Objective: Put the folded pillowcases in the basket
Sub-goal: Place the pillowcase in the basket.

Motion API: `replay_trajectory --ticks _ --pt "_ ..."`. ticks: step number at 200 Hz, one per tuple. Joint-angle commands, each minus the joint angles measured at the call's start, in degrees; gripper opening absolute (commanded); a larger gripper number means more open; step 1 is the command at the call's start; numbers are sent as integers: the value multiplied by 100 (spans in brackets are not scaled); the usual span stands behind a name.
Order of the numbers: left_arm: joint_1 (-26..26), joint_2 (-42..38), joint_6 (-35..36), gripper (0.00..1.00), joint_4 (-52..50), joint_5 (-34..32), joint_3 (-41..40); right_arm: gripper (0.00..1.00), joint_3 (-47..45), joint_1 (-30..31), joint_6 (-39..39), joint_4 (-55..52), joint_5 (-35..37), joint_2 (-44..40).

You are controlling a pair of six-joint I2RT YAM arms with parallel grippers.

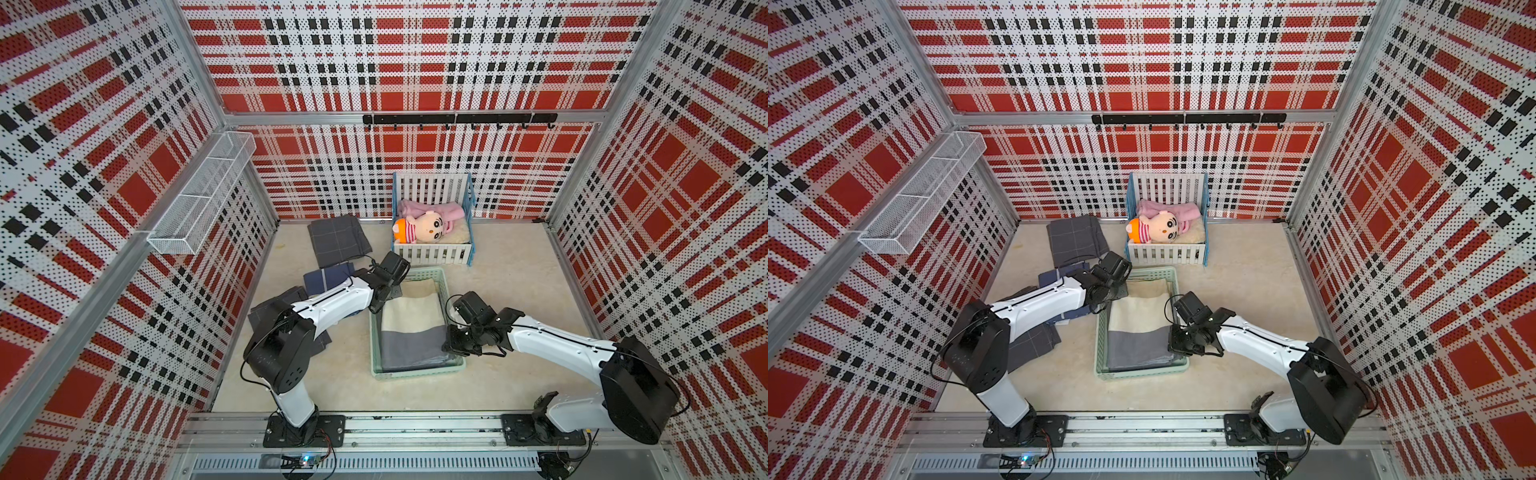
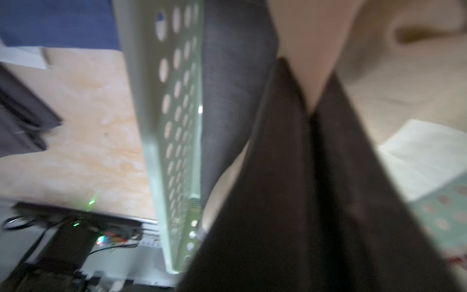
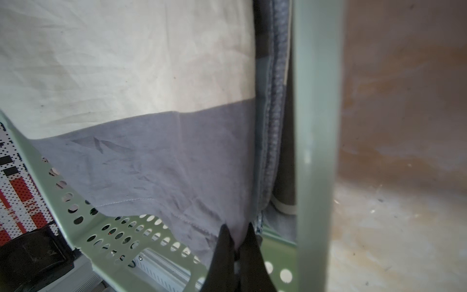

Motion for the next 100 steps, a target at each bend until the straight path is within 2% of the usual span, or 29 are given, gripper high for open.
replay_trajectory --ticks 1,15,40,58,74,100 --pt "-4 91 -24 33 -130 -343 -25 28 314 40 -150 -170 269 -56" --pt "7 -70 20 44 -156 -424 44 39 509 46 -191 -367 342 -225" --pt "-2 -239 501 52 -125 -261 478 45 978 41 -197 -872 547 -583" --pt "-41 -205 671 54 -287 -164 945 48 1421 41 -283 -1446 886 -722" --pt "-110 -247 666 54 -614 -388 1245 47 1737 48 -401 -1897 1281 -803" --pt "-35 -360 508 54 -1175 -694 1136 48 1734 1 -517 -1974 1583 -958"
